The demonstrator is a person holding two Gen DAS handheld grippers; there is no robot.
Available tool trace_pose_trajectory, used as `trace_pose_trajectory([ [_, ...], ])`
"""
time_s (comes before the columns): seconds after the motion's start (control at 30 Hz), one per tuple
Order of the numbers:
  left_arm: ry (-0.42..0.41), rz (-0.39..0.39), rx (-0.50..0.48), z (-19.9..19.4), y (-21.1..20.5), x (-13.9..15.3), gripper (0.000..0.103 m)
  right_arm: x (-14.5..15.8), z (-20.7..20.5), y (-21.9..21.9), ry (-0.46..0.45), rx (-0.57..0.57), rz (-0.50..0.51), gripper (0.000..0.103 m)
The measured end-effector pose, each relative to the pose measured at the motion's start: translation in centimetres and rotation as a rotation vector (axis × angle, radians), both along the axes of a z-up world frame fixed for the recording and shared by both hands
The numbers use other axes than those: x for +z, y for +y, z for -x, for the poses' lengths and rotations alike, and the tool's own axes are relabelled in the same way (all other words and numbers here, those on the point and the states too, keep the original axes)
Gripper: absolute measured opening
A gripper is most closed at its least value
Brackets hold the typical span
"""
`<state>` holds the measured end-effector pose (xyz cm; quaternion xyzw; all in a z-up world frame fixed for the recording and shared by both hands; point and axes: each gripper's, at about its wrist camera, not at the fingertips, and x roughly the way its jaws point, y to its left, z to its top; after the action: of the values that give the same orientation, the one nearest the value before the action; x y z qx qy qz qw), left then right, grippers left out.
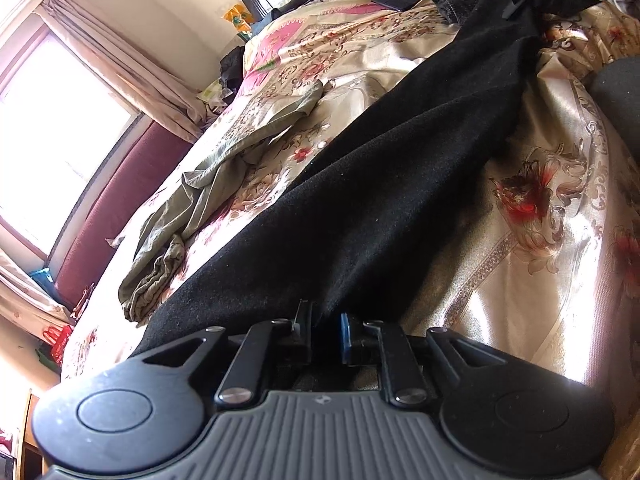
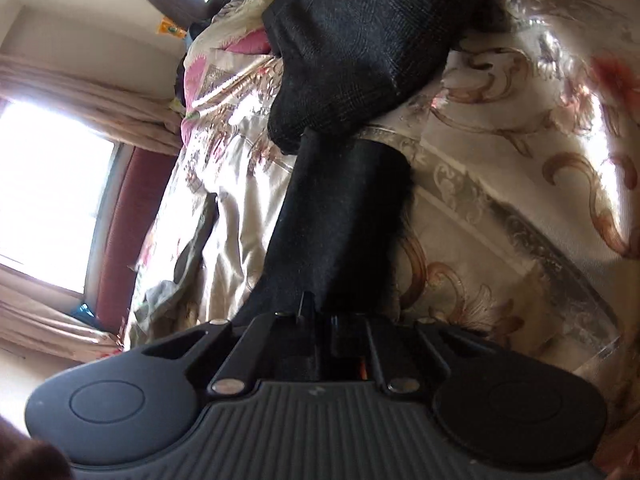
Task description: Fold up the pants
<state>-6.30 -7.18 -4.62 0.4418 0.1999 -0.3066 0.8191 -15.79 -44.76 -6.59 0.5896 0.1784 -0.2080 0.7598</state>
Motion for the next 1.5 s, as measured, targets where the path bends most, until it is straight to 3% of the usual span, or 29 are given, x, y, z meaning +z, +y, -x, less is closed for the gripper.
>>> trace_pose_trajectory([
  [0.03,-0.007,-0.005,-0.002,0.0,-0.1,0.0,0.032,0.2,-0.1,-0.4,-0.020,-0.009,-0.003,0.024],
  [0.1,-0.027,-0.018,-0.003,-0.1,-0.1,0.1,0.035,0.9,-0.7,-0.7,0.004,-0.007,0.013,0.028],
  [0.17,-0.043,-0.020,0.013,-0.4,0.2,0.4,0.037,2.1,-1.1,0.0,0.024,0.030,0.077,0.009],
  [0.27,-0.039,-0.013,0.061,-1.1,1.1,0.7,0.040,3.4,-1.4,1.0,-0.030,0.068,0.128,0.009],
  [0.4,-0.007,-0.009,0.157,-1.9,3.0,-0.1,0.040,1.4,-2.3,0.8,0.167,0.063,0.060,0.016],
  [0.43,-0.014,-0.009,0.183,-2.0,3.9,-0.2,0.040,1.5,-2.0,1.1,0.168,0.064,0.064,0.016],
  [0.5,-0.024,0.005,0.238,-2.1,5.7,0.0,0.040,2.5,-0.8,2.0,0.171,0.054,0.084,0.028],
  [0.53,-0.026,0.020,0.273,-2.2,6.9,0.2,0.040,3.2,-0.2,2.6,0.166,0.061,0.110,0.043],
  [0.57,-0.031,0.030,0.311,-2.4,8.1,0.3,0.040,4.1,0.1,3.3,0.174,0.078,0.148,0.048],
  [0.7,-0.054,0.052,0.467,-4.1,13.2,0.2,0.041,7.5,-0.6,7.2,0.344,0.163,0.431,0.053],
  [0.77,-0.030,0.095,0.526,-4.9,15.3,0.5,0.045,8.8,-1.3,9.6,0.363,0.210,0.515,0.053],
  [0.87,-0.093,0.122,0.559,-5.6,17.1,1.1,0.045,10.4,-3.6,14.8,0.335,0.349,0.653,0.053],
  [0.97,-0.164,0.085,0.572,-6.2,17.9,0.7,0.046,11.0,-8.0,21.7,0.247,0.625,0.725,0.053],
  [1.1,-0.184,0.042,0.551,-6.0,19.1,-0.3,0.052,9.8,-14.6,33.9,0.109,1.051,0.860,0.051],
  [1.23,-0.274,-0.030,0.494,-5.2,20.0,-0.9,0.064,7.7,-18.3,45.9,0.016,1.399,1.088,0.051],
  [1.37,-0.257,-0.025,0.491,-5.5,21.2,-1.3,0.064,5.9,-19.7,52.7,-0.047,1.554,1.250,0.057],
  [1.5,-0.196,0.088,0.532,-6.3,22.5,-0.4,0.064,3.9,-20.6,56.4,-0.073,1.634,1.362,0.055],
])
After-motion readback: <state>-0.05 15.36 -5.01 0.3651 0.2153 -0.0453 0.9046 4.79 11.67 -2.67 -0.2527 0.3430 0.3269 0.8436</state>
